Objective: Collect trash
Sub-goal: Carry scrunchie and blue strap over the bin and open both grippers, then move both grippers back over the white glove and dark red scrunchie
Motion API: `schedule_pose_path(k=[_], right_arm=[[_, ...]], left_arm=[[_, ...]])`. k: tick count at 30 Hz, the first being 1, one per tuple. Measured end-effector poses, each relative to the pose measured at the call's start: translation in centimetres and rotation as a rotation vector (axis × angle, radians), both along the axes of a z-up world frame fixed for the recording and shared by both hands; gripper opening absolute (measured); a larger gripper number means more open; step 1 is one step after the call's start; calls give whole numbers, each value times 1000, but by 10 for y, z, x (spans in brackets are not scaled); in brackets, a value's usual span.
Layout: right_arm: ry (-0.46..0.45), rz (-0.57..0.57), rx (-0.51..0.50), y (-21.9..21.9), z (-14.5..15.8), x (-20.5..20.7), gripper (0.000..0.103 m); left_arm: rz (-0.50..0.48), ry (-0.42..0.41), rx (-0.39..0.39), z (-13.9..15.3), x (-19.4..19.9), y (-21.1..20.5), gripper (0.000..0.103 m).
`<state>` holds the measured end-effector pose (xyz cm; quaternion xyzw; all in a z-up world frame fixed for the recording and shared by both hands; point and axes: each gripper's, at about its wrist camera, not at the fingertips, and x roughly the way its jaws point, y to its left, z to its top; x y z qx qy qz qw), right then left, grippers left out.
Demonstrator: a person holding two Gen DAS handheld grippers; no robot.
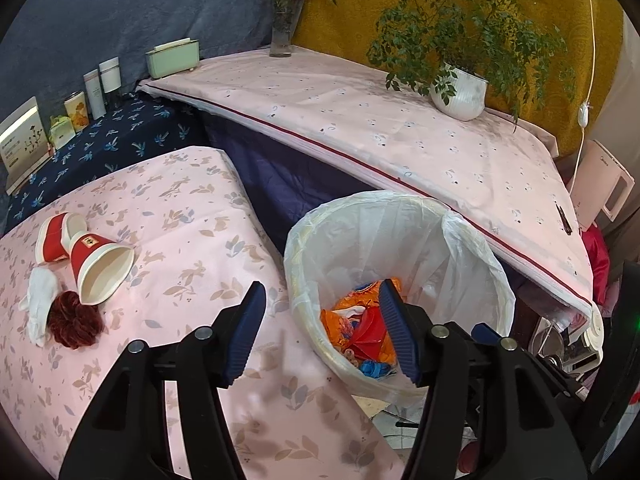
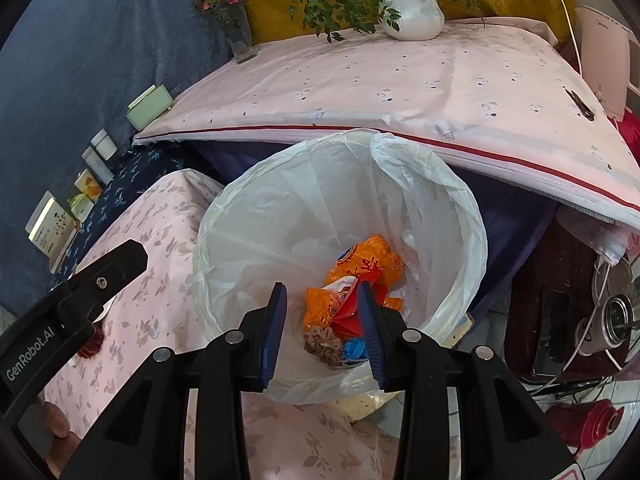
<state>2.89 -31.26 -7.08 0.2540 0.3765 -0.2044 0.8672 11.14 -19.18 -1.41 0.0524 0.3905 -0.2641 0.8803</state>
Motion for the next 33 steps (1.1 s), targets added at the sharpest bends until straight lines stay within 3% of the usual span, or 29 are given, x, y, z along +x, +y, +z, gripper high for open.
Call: schedule_pose_path(k=[33], right_arm=[[10,249,-88,125,26,33,41]], left_arm=[[269,26,-56,-2,11,148,63]])
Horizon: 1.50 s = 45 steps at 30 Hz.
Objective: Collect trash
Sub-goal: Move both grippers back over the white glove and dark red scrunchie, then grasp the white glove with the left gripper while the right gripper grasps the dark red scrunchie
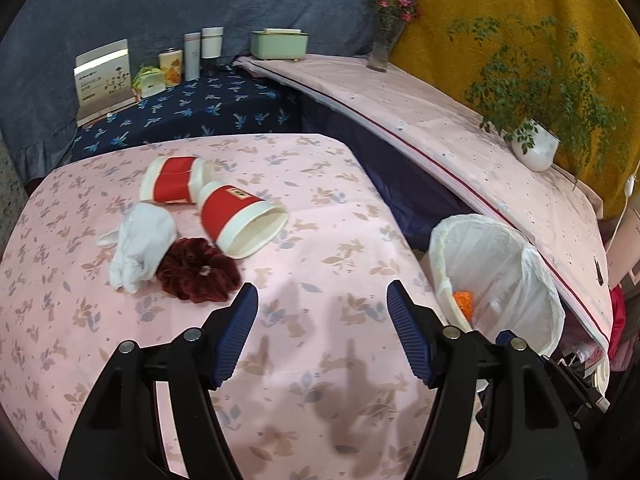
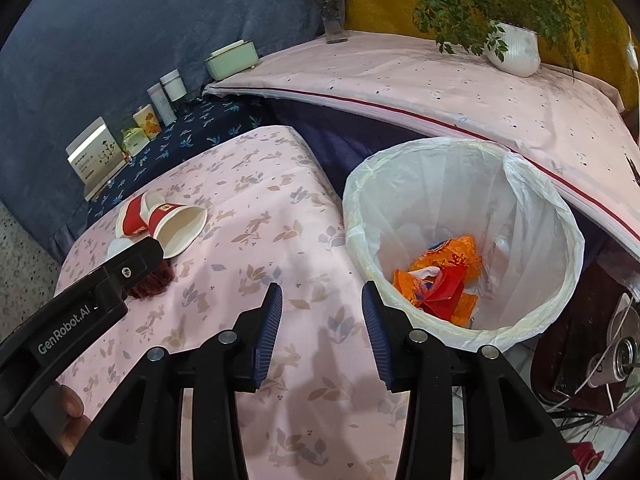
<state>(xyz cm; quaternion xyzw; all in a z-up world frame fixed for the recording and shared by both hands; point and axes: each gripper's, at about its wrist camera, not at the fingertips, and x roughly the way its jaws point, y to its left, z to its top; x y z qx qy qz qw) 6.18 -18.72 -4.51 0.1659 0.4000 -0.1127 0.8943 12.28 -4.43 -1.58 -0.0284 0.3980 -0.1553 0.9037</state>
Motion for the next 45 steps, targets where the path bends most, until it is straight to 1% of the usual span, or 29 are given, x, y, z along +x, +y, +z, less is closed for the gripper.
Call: schedule_pose_path(k=[8,21,25,30,36,42,45], right_arm=[[15,66,-17,33,-1,14,41],[45,166,-21,87,-10,45,41],[54,192,-17,102,-13,58,41],[67,221,-10,119,-20,80,41],[92,246,3,138,-34,108,41],[107,253,20,148,-43,134,41],[112,246,24,150,-48,143,45]], left_arm=[[79,21,-6,-7,8,40,64],[209,63,-11,-27,26,107,64],[246,68,-13,-30,35,125,69],[286,83,-22,-36,53,148,70],[308,99,-24,-43,77,163,70],[308,116,-29,-50,103,168,70],[302,127,-28,-55,114,165,70]])
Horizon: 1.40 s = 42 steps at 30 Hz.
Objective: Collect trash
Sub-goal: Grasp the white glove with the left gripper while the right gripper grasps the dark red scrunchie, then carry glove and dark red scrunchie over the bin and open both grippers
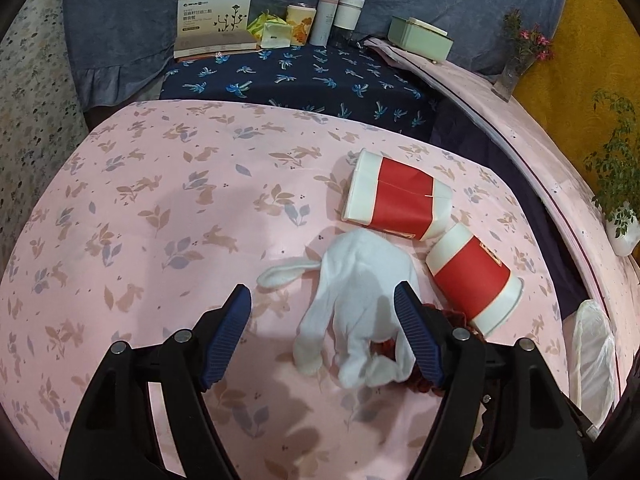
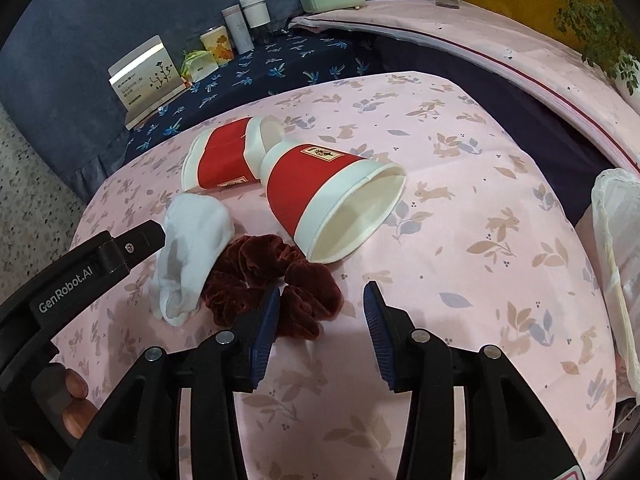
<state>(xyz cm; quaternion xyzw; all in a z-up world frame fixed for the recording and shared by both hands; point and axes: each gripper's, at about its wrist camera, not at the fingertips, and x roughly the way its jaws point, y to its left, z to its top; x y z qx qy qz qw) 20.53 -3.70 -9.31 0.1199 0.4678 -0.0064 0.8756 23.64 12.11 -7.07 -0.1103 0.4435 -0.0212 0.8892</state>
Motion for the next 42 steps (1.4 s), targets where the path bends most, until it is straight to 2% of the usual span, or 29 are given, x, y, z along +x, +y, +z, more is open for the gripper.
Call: schedule_pose_path(k=[6,11,13,16,18,22,34,42], right_arm=[[14,-4,2,2,-8,10,45],[11,10,-20,5,-12,9,44],[8,14,-24,6,-13,7,39],[9,23,-11,5,-13,3,27],[13,34,-3,6,-13,-2,23],[16,38,6,5,-12,-16,20],[27,14,24,-13,-9,-69,19],[-7,-27,26,-39,4,-102,18]], left_arm=[[-16,40,-6,-17,12,-6,68],[-46,73,-40,-27,13,-8,46],[-58,73,-42,-28,10,-11,36],[-78,68,-32,-28,3,-15,31],[-85,66,-30,-28,-3,-17,28],[-91,69,-33,-27,-18,-18,26],[-124,79,-27,-23,-68,-42,25],[-170,52,-3,-9,-94,-68,22]])
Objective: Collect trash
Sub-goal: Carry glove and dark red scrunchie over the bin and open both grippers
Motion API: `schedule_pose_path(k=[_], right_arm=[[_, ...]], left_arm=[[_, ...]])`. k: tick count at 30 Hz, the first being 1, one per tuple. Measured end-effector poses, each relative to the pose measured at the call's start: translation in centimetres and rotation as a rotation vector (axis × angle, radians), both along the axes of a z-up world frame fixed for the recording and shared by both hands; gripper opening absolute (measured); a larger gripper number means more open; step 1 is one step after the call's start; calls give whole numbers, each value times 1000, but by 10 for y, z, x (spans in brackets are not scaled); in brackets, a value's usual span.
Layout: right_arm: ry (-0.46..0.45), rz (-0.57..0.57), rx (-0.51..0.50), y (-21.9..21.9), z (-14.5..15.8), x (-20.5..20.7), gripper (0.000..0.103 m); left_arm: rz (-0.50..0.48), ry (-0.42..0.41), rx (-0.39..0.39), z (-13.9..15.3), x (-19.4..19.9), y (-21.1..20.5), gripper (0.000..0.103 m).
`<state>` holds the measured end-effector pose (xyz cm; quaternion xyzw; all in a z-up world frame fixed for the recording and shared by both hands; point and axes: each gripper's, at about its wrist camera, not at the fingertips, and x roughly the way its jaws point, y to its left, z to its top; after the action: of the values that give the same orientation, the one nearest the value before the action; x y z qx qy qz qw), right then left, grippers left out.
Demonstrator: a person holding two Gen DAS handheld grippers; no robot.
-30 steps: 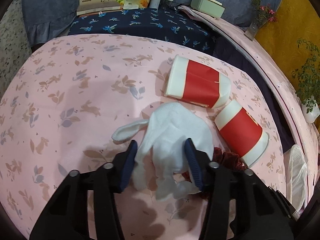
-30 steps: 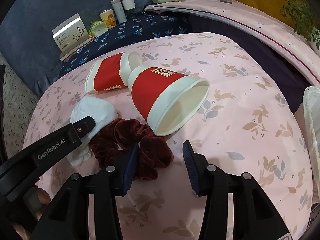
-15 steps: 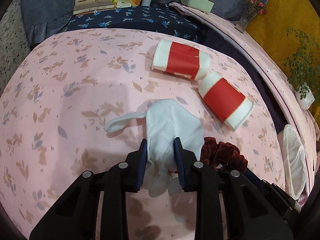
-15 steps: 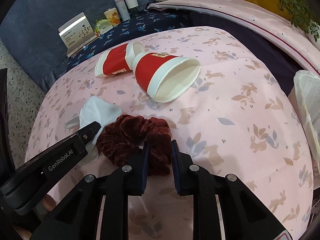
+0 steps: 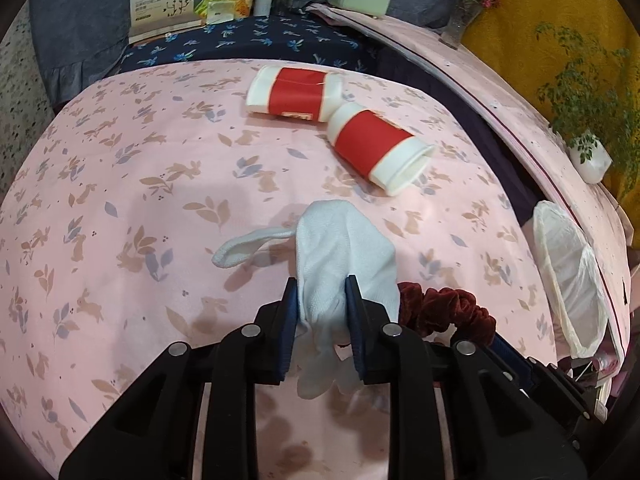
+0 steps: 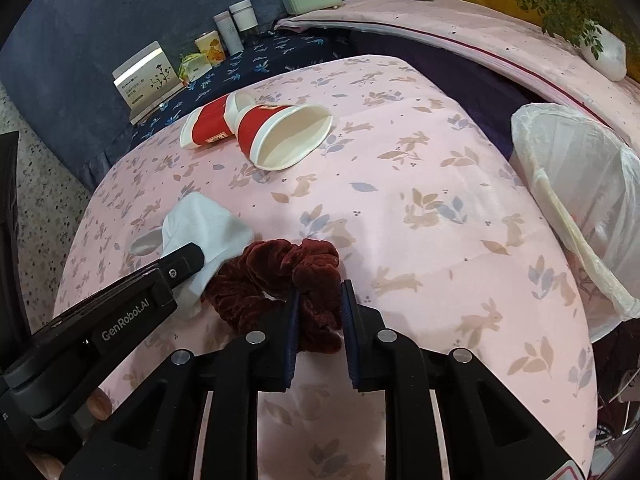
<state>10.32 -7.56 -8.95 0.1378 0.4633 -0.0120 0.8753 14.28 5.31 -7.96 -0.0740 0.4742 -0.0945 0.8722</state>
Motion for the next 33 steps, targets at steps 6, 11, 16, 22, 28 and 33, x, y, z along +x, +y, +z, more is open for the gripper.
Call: schedule_pose_path(k=[6,11,16,22,28,33], right_arm=[[-46,-57,-4,-30,16,-17,18],[-80,-122,-3,-61,28,-30,18],[-110,-191,2,-95,38,-42,18],[-137,-259,17,-128,47,-55,18],[-159,-316,13,-156,54,-64,18],[-166,-372,17,-184,55,-74,18]], left_arm=[[-35,-39,7,19,-10,-22,22],[-67,-68,1,34,-14,-40,22],[-109,-94,8,46,-18,-61,22],[-165,-115,19,55,-22,-91,22],[-219,-133,29,62,-27,-122,22],[-281,-147,39,66,-31,-154,22]])
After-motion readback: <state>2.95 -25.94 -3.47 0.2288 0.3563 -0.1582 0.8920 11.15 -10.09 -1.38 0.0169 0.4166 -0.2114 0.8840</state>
